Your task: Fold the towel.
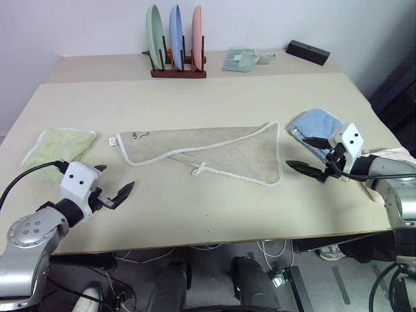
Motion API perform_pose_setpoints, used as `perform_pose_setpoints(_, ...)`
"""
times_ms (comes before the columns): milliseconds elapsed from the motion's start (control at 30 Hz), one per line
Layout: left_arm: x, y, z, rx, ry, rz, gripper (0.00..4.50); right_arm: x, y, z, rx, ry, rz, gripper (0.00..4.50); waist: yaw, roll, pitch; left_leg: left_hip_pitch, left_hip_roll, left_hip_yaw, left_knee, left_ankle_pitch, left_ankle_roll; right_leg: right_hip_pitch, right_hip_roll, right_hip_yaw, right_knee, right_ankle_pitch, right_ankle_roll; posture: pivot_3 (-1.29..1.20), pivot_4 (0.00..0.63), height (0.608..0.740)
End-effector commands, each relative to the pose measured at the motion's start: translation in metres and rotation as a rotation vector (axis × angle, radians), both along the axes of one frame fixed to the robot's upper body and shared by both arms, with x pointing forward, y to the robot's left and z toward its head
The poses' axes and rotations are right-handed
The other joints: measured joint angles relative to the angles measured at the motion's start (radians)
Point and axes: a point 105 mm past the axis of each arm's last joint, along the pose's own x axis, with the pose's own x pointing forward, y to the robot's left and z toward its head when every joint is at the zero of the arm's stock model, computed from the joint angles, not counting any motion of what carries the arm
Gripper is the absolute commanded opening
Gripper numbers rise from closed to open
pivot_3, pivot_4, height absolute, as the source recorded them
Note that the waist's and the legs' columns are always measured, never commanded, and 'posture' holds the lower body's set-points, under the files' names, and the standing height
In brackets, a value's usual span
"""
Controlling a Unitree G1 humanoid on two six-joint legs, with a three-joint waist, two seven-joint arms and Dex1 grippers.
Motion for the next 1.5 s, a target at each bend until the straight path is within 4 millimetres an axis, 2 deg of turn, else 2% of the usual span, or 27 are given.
perform_pose_setpoints(33,0.002,-0.002,0.007,0.037,-0.032,-0.015,4.48,-0.002,0.007,0.011,0.007,-0.044,0.018,4.5,0.0,0.0,0.0,0.0,0.0,0.0,0.0,0.0,0.0,0.0,0.0,0.0,0.0,0.0,0.0,0.0,0.15,0.74)
perform_pose_setpoints(200,0.005,-0.005,0.011,0.032,-0.039,-0.033,4.48,-0.002,0.016,0.012,0.017,-0.054,0.027,4.5,0.001,0.0,0.0,0.0,0.0,0.0,0.0,0.0,0.0,0.0,0.0,0.0,0.0,0.0,0.0,0.0,0.15,0.74)
perform_pose_setpoints(333,0.007,-0.016,0.009,0.027,-0.039,-0.066,4.48,0.0,0.027,0.008,0.046,-0.062,0.038,4.5,0.0,0.0,0.0,0.0,0.0,0.0,0.0,0.0,0.0,0.0,0.0,0.0,0.0,0.0,0.0,0.0,0.15,0.74)
perform_pose_setpoints(467,0.009,-0.032,0.007,0.037,-0.039,-0.115,4.48,-0.001,0.037,0.005,0.062,-0.071,0.047,4.5,0.0,0.0,0.0,0.0,0.0,0.0,0.0,0.0,0.0,0.0,0.0,0.0,0.0,0.001,0.003,0.0,0.15,0.74)
perform_pose_setpoints(567,0.014,-0.045,-0.003,0.051,-0.019,-0.159,4.48,-0.001,0.047,-0.002,0.085,-0.07,0.041,4.5,0.002,0.0,0.0,0.0,0.0,0.0,0.0,0.0,0.0,0.0,0.0,0.0,0.0,0.001,0.003,0.0,0.15,0.74)
perform_pose_setpoints(600,0.016,-0.054,-0.004,0.086,-0.02,-0.192,4.48,-0.003,0.048,-0.001,0.08,-0.075,0.049,4.5,0.004,0.0,0.0,0.0,0.0,0.0,0.0,0.0,0.0,0.0,0.0,0.0,0.0,0.001,0.003,0.0,0.15,0.74)
perform_pose_setpoints(667,0.021,-0.058,-0.001,0.134,-0.026,-0.221,4.48,-0.004,0.054,0.004,0.089,-0.089,0.054,4.5,0.002,0.0,0.0,0.0,-0.001,0.0,0.0,0.0,0.0,0.0,0.0,0.0,0.0,0.001,0.003,0.0,0.15,0.74)
perform_pose_setpoints(733,0.032,-0.053,-0.002,0.225,-0.039,-0.213,4.48,-0.002,0.052,0.004,0.104,-0.097,0.027,4.5,0.002,0.0,0.0,0.0,-0.001,0.0,0.0,0.0,0.0,0.0,0.0,0.0,0.0,0.001,0.003,0.0,0.15,0.74)
perform_pose_setpoints(833,0.052,-0.027,-0.003,0.439,-0.068,-0.13,4.48,-0.006,0.053,-0.003,0.101,-0.091,0.016,4.5,0.001,0.0,0.0,0.001,0.0,-0.001,0.0,0.0,0.0,0.0,0.001,0.0,0.001,0.002,0.003,0.0,0.15,0.74)
perform_pose_setpoints(1000,0.073,-0.012,0.0,0.505,-0.085,-0.081,4.48,-0.006,0.056,-0.003,0.113,-0.097,0.013,4.5,0.0,0.0,0.0,0.0,0.0,0.0,-0.001,0.0,0.0,0.0,0.0,0.0,0.0,0.002,0.004,0.0,0.15,0.74)
perform_pose_setpoints(1133,0.086,-0.011,-0.011,0.47,-0.001,-0.104,4.48,-0.004,0.058,-0.001,0.12,-0.107,0.008,4.5,0.0,0.0,0.0,0.0,0.0,-0.001,-0.001,0.0,0.0,0.0,0.0,0.0,0.001,0.002,0.004,0.0,0.15,0.74)
perform_pose_setpoints(1333,0.098,-0.027,-0.018,0.418,0.027,-0.174,4.48,-0.003,0.062,0.001,0.124,-0.113,0.013,4.5,0.003,0.001,0.0,0.0,-0.001,-0.001,0.0,0.0,0.0,0.0,0.0,-0.001,0.001,0.002,0.004,0.0,0.15,0.74)
perform_pose_setpoints(1433,0.101,-0.032,-0.012,0.411,0.002,-0.186,3.67,-0.004,0.062,0.002,0.124,-0.117,0.011,4.5,0.003,0.001,0.0,0.0,-0.001,-0.001,0.0,0.0,0.0,0.0,0.0,-0.001,0.001,0.002,0.004,0.0,0.15,0.74)
perform_pose_setpoints(1500,0.1,-0.035,-0.01,0.382,0.0,-0.204,2.69,-0.005,0.061,0.002,0.125,-0.119,0.006,4.5,0.003,0.001,0.0,0.0,-0.001,-0.001,0.001,0.0,0.0,0.001,0.0,-0.001,0.001,0.002,0.004,0.0,0.15,0.74)
